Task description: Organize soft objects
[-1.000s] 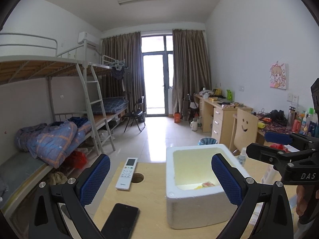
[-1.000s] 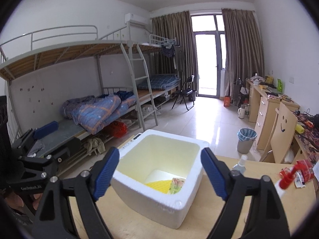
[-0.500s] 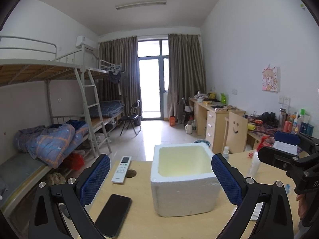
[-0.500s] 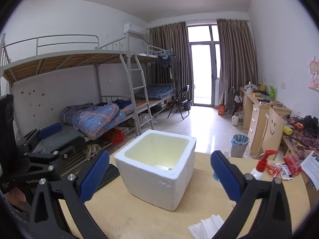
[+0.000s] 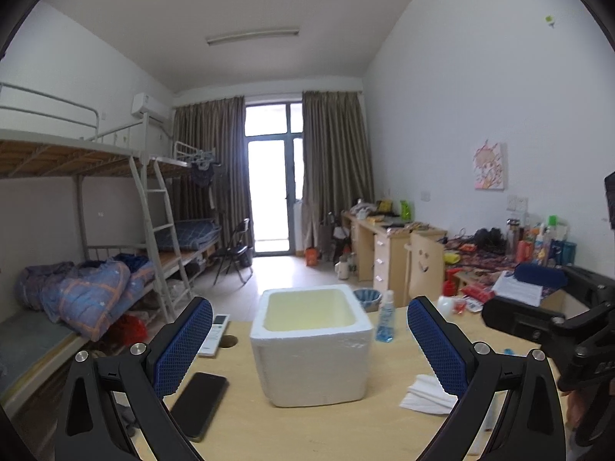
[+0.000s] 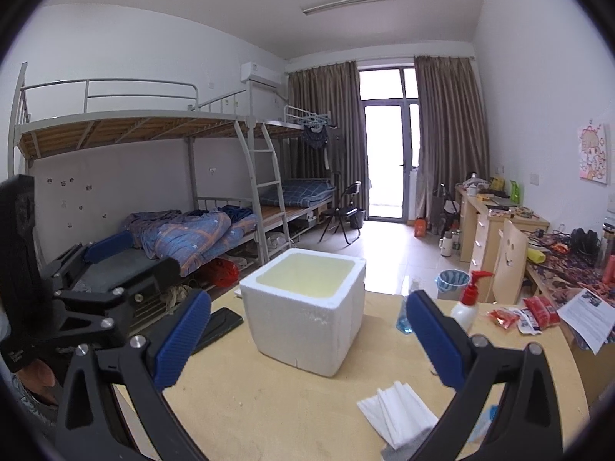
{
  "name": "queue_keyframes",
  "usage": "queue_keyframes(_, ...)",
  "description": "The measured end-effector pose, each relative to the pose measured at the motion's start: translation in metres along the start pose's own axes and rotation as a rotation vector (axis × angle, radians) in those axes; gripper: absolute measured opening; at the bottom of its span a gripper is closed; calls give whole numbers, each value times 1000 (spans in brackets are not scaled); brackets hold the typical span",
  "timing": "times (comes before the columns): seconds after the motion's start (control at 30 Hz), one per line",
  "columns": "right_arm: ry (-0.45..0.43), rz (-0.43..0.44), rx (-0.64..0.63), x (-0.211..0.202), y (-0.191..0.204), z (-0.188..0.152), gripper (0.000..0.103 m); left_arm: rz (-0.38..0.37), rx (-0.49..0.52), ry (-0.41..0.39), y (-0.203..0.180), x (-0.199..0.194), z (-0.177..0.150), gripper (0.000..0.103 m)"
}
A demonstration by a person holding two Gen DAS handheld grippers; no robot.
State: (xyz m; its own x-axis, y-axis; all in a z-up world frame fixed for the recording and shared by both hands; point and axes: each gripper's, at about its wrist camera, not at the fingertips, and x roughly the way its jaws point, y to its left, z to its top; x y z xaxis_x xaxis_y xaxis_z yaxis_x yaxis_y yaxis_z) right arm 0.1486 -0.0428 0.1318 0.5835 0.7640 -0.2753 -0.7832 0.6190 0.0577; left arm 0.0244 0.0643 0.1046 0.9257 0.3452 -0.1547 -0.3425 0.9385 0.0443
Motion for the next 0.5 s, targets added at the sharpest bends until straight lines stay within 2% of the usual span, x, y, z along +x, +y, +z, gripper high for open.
queue_keyframes(0.13,-18,-7,26,-14,-5,-12,103,-27,-21,-9,-6,-12,-8,102)
queue_keyframes(0.3,-36,-26,15,-29,-5,-26,103,-20,-26,-25,-13,-24,-19,102)
queue_keyframes(0.5,-41,-41,18,-39,-7,-46,103,-40,-50,-7,-18,-29,-33,102)
